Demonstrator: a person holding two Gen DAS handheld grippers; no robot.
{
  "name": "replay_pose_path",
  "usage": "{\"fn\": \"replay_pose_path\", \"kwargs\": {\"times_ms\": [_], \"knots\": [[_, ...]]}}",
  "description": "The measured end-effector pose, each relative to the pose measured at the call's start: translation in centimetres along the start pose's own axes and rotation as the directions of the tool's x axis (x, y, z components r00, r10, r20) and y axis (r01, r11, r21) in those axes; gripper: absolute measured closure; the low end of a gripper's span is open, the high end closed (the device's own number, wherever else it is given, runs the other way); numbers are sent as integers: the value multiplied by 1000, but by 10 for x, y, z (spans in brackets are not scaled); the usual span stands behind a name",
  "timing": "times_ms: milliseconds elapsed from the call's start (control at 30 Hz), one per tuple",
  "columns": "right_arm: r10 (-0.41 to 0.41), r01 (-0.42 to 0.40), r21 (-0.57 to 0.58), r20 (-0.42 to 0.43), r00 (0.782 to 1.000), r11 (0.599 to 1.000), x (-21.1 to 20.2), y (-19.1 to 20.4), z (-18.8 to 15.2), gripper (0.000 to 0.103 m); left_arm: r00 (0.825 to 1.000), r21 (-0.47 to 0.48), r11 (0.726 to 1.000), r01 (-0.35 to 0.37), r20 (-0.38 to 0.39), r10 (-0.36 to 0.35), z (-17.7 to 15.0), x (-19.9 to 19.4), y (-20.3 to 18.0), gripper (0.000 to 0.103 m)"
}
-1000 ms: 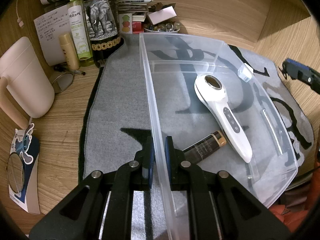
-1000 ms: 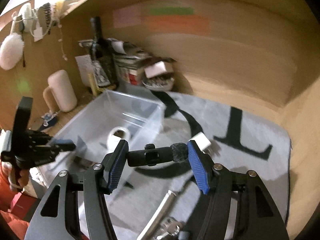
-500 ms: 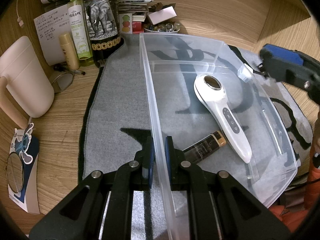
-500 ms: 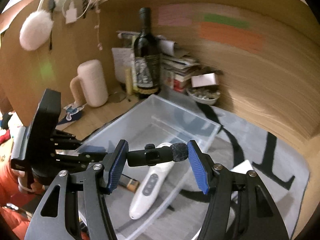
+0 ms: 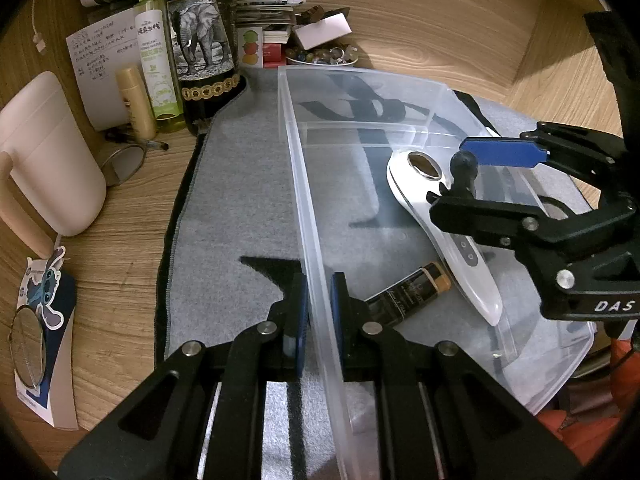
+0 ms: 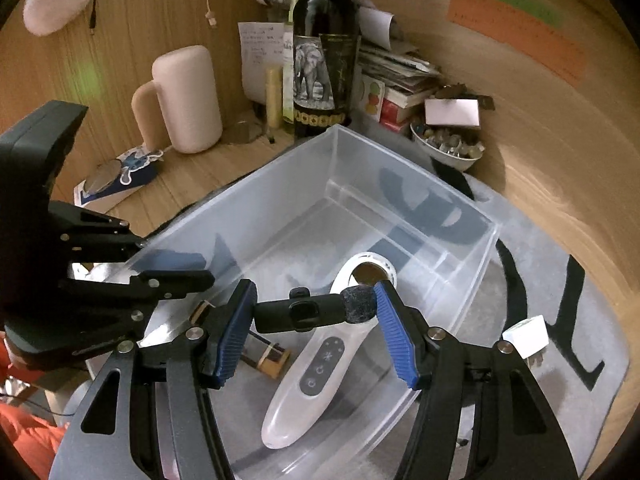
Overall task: Organize rigid objects
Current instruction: 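Place the black item into the clear box and open the right tool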
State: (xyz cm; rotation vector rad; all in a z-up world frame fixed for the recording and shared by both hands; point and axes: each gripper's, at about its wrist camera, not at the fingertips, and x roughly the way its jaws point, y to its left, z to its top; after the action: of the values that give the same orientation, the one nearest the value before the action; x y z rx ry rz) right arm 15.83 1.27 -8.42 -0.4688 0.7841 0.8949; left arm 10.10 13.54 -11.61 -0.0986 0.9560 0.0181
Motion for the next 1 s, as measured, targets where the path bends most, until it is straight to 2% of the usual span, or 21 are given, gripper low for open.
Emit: {"fn": "replay_pose_path", "kwargs": {"times_ms": [100, 233, 633, 833, 1000], "knots": [[-1, 1, 2, -1, 1000, 1000, 1, 0, 1, 44, 1000, 0, 1000, 1, 0, -1, -1, -1, 1, 92], [-22, 22, -9, 16, 1000, 1000, -1, 2, 2, 32, 1000, -1, 1000, 0, 0, 0, 0, 0, 0, 92], [-86, 85, 14, 98, 991, 996, -34, -5, -4, 28, 1000, 0, 1000, 1, 1, -1, -1, -1, 1, 92], [-156, 147, 72, 147, 977, 987, -64, -25, -13, 27, 1000, 0, 1000, 2, 2, -2, -1, -1, 2, 92], [-216, 196, 140, 148, 965, 971, -83, -47, -27, 23, 1000, -1, 1000, 2, 2, -2, -2, -1, 2, 92]]}}
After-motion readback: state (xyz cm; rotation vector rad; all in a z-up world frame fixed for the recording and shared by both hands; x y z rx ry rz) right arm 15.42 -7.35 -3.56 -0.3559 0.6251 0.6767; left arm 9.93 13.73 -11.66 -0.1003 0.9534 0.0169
